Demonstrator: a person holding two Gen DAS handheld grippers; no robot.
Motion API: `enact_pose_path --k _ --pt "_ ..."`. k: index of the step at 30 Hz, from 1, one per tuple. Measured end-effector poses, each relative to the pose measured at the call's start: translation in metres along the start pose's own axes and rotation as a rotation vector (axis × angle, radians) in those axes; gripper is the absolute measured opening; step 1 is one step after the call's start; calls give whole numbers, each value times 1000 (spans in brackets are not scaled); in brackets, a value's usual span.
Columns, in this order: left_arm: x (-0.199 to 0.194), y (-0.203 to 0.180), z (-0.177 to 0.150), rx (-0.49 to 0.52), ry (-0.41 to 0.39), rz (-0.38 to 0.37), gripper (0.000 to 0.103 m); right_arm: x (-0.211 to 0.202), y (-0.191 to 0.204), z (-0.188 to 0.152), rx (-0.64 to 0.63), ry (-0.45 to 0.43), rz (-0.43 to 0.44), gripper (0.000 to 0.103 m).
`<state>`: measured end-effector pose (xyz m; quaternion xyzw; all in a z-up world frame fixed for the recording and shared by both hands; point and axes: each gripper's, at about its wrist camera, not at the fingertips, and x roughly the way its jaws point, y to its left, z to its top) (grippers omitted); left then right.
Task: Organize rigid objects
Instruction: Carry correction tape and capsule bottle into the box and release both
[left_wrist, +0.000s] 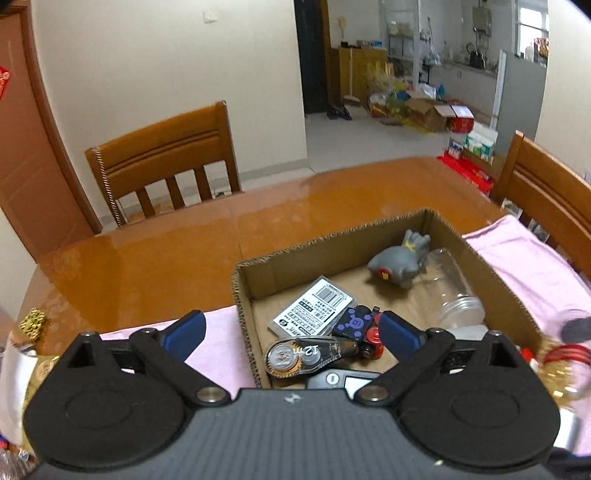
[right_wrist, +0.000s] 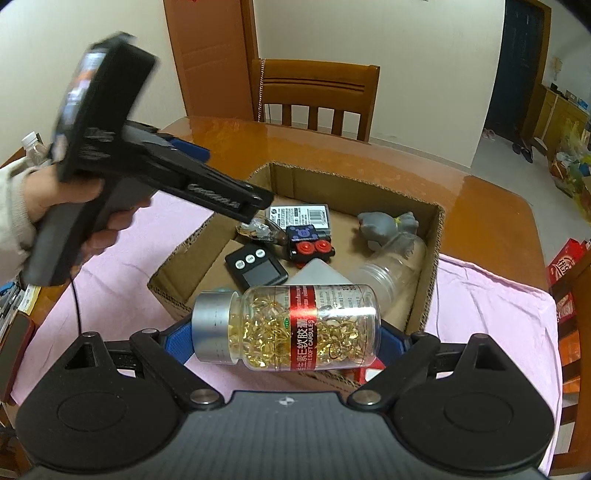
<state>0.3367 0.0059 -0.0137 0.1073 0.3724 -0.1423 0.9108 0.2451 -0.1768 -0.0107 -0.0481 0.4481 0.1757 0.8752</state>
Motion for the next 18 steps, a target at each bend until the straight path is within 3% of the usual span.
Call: enact_pose_path --k 10,18 --pt "-58 17 -23 -71 -67 90 101 38 18 14 74 49 -70 96" --pt "-70 21 -47 -102 -39 113 102 56 30 11 142 87 -105 98"
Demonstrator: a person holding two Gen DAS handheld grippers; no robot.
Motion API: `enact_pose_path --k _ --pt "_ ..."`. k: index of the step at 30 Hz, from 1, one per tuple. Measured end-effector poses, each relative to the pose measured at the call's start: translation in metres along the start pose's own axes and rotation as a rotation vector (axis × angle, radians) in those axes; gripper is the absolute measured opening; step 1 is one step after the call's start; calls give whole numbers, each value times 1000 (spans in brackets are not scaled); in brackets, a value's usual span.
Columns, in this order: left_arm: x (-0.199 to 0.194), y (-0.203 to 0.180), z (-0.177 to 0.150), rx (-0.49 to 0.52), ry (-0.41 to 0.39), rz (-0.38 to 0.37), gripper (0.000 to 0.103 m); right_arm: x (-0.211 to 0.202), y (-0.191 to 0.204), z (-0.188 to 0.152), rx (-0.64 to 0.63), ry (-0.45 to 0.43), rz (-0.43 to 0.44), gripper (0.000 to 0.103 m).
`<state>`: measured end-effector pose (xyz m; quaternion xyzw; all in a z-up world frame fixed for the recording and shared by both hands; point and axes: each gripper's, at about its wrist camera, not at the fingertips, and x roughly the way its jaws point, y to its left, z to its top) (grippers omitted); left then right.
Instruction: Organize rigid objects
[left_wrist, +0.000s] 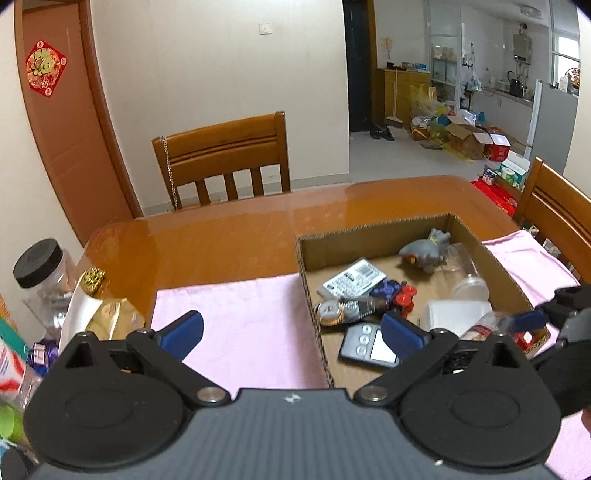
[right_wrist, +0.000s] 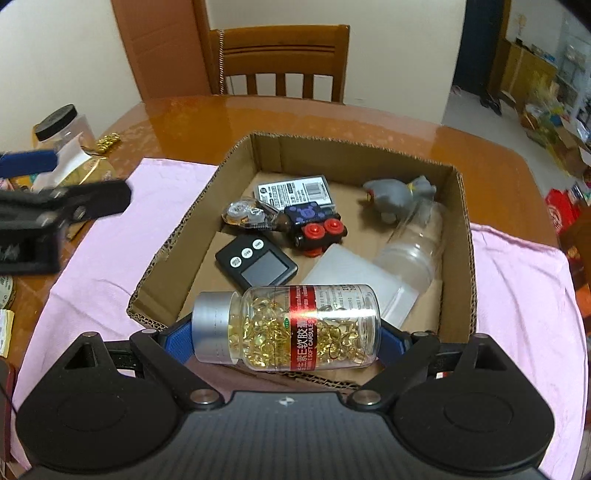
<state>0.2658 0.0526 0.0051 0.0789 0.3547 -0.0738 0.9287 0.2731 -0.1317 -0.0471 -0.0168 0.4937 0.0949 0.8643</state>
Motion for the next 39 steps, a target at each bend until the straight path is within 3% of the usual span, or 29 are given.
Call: enact_pose_path --k 2,9,13,18,25,39 --pt "-3 0 -3 -3 2 4 102 -4 0 0 3 -14 5 103" --pt "-18 -4 -5 -47 21 -2 102 -23 -5 2 21 -20 -24 103" --pt "-26 -12 -6 -117 99 -7 102 -40 -12 -2 45 -12 -78 103" --pt "-31 -30 -10 -126 193 -14 102 -64 -20 -7 67 -13 -165 103" --pt "-44 -46 -1 -100 184 20 102 -89 -34 -12 119 -18 -220 103" --pt "-53 -56 3 -82 188 53 102 -114 -35 -16 140 -63 -200 103"
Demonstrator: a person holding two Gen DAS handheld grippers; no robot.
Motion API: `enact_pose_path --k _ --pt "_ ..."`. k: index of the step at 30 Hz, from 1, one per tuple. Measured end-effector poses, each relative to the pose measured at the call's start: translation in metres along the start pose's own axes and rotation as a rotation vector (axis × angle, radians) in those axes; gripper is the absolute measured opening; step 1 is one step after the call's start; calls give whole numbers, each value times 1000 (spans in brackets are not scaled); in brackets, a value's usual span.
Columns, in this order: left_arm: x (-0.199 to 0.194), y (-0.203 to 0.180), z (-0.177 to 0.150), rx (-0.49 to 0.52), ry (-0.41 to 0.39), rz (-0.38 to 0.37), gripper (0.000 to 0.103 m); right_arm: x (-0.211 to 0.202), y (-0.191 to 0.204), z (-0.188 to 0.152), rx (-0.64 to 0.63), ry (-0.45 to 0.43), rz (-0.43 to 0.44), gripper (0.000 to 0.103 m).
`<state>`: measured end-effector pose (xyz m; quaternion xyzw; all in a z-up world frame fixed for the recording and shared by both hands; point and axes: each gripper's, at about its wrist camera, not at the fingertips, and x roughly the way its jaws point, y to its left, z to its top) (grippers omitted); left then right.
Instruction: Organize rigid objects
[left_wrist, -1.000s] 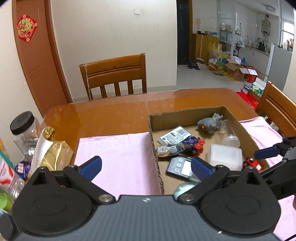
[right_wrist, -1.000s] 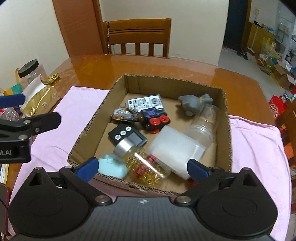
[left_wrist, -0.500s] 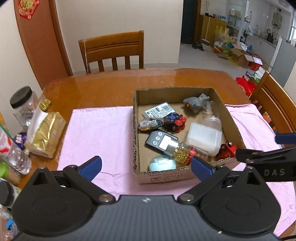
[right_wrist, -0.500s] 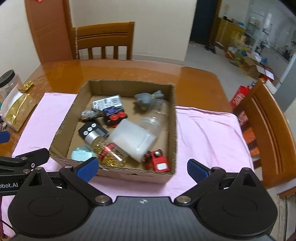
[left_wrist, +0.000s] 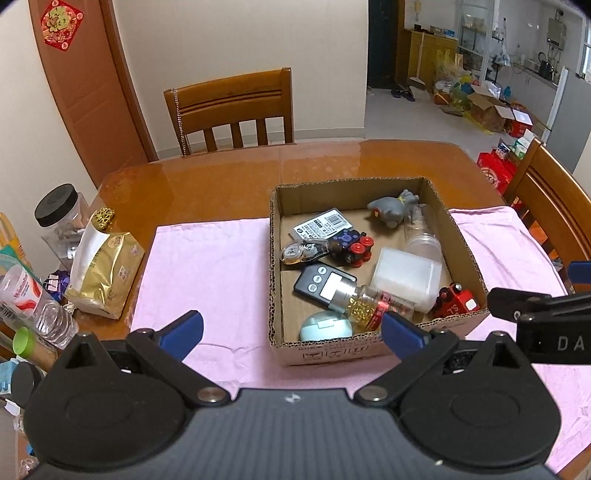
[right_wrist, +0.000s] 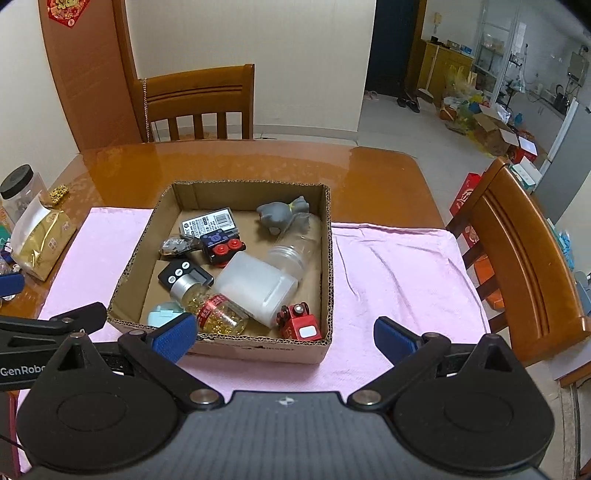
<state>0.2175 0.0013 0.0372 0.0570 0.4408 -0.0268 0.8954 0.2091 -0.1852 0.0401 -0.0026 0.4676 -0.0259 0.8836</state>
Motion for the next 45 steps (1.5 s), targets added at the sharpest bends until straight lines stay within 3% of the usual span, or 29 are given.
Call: enact_pose_path --k 45 --pt "-3 -6 0 2 1 28 102 -1 -3 -4 10 7 0 103"
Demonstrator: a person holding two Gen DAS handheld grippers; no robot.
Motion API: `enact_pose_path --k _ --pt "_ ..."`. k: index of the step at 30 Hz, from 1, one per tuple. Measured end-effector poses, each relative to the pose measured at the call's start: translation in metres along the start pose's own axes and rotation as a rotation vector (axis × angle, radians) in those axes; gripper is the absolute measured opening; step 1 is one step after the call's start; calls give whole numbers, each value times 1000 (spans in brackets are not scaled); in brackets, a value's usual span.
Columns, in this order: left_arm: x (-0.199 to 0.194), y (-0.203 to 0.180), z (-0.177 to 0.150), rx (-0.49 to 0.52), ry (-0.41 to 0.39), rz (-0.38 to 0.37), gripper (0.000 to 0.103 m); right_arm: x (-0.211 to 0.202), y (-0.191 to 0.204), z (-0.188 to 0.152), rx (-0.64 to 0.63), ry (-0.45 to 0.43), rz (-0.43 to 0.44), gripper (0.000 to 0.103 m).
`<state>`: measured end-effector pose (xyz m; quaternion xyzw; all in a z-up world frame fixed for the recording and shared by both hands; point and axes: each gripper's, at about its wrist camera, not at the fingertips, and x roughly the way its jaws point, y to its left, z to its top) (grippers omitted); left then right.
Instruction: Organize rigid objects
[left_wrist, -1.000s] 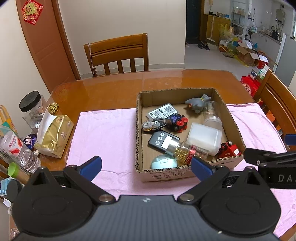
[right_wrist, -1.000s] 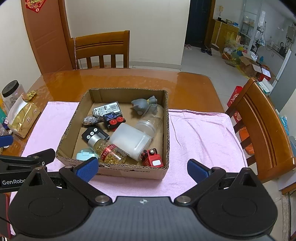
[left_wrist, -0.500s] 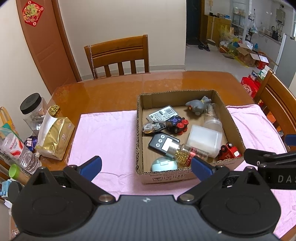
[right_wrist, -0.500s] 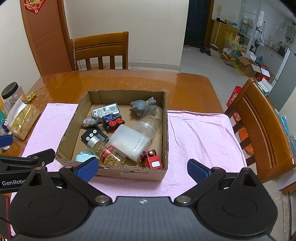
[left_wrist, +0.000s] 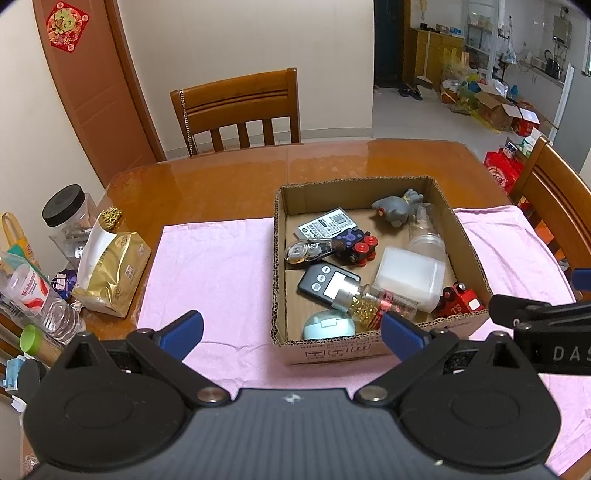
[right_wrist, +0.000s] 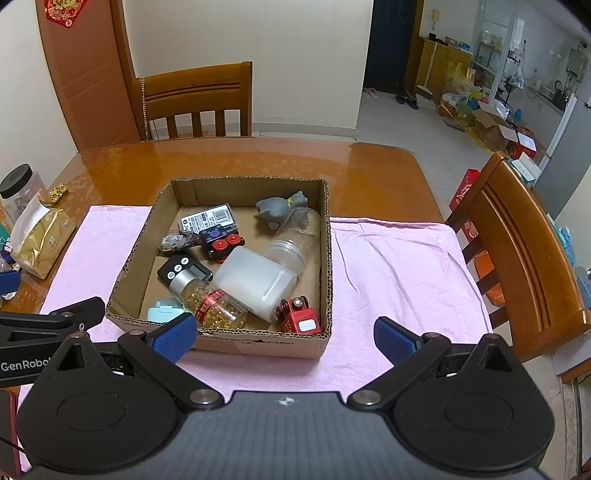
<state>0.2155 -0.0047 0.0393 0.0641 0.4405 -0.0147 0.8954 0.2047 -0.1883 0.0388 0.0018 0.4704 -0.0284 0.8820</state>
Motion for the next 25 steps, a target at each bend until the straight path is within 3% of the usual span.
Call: enact_pose_path --k 25 --pt "-3 -3 0 -1 0 1 102 -3 -3 -1 3 -5 5 103"
